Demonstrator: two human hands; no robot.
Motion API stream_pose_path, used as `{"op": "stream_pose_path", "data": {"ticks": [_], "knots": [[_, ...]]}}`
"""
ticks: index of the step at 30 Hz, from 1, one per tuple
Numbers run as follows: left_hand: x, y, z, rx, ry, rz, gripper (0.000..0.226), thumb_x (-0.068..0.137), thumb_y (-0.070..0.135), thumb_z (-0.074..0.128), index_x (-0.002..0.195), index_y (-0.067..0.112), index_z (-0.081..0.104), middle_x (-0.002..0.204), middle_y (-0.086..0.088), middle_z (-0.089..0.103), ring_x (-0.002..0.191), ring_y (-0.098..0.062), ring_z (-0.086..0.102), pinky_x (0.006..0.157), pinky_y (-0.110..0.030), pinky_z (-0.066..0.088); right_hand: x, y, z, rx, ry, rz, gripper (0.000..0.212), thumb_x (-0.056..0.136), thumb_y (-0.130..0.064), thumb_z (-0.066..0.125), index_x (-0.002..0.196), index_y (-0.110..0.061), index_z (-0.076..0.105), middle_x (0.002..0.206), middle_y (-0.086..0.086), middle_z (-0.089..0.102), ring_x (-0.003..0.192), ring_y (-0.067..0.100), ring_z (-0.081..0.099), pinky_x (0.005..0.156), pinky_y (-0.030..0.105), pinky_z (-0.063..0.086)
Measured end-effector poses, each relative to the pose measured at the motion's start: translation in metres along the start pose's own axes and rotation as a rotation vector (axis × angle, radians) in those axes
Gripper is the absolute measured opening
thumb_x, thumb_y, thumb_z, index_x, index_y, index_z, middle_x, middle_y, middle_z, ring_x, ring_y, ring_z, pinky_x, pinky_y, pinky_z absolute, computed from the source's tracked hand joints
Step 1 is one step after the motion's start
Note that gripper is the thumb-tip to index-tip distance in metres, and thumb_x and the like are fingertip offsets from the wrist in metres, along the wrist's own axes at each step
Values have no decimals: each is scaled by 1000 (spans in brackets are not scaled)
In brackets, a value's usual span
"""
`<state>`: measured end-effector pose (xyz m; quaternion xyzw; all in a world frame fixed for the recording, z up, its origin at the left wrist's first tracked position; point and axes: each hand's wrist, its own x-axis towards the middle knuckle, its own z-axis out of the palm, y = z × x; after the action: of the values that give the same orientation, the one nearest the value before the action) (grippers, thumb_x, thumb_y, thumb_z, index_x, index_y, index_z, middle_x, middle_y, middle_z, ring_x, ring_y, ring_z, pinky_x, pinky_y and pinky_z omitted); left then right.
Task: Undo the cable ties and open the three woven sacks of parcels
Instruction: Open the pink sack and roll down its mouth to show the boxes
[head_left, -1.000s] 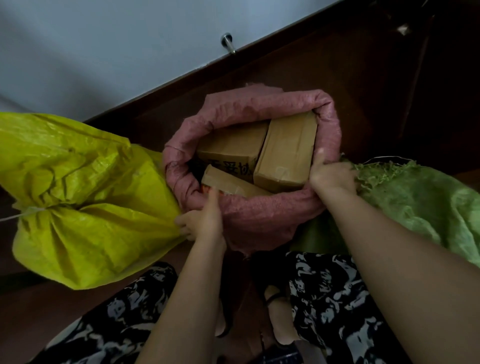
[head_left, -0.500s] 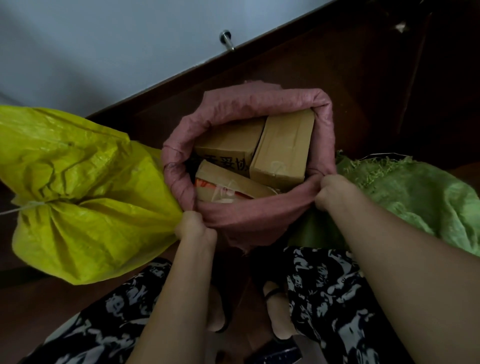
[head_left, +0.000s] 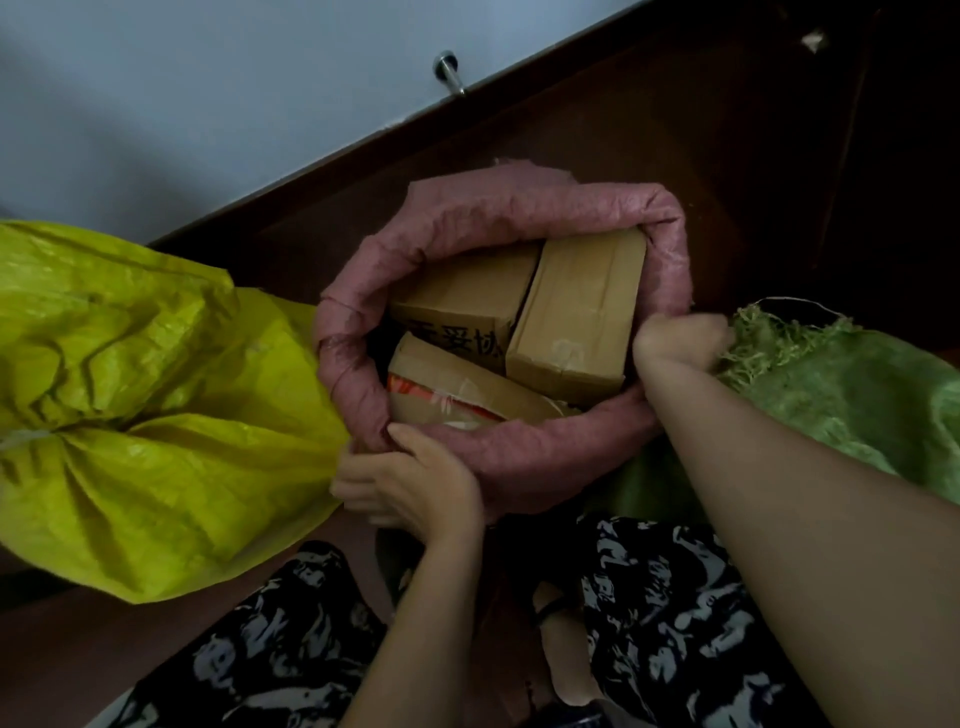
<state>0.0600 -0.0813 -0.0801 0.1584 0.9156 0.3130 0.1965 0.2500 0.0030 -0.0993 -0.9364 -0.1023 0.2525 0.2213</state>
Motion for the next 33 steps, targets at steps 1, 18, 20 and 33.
{"op": "stream_pose_path", "data": {"ticks": [1,18,20,33], "knots": [[0,3,0,21,22,153,51,86,23,53,129,-2,40,129,-24,39,123,-42,35,99,-49,29,2,-5,1,-4,66,-65,46,89,-12,48,131,5,41,139,21,41,128,35,43,105,39,35],[169,104,72,106,-304,464,44,101,28,40,104,-10,62,107,-27,64,102,-37,61,86,-43,45,59,-24,33,-57,-52,-73,33,99,-15,45,123,5,56,130,21,57,123,36,53,95,36,45],[183,104,77,48,-416,188,48,100,40,40,112,-2,60,111,-14,63,103,-26,60,89,-39,47,72,-22,34,-63,-222,5,38,99,-12,42,132,4,50,135,19,54,126,33,51,85,24,50],[145,146,86,676,-487,1266,46,86,56,49,118,23,57,115,-2,57,112,-25,51,99,-49,29,36,-114,31,-819,-335,-849,71,78,-40,66,142,-30,35,147,7,24,135,34,25,108,47,31]]}}
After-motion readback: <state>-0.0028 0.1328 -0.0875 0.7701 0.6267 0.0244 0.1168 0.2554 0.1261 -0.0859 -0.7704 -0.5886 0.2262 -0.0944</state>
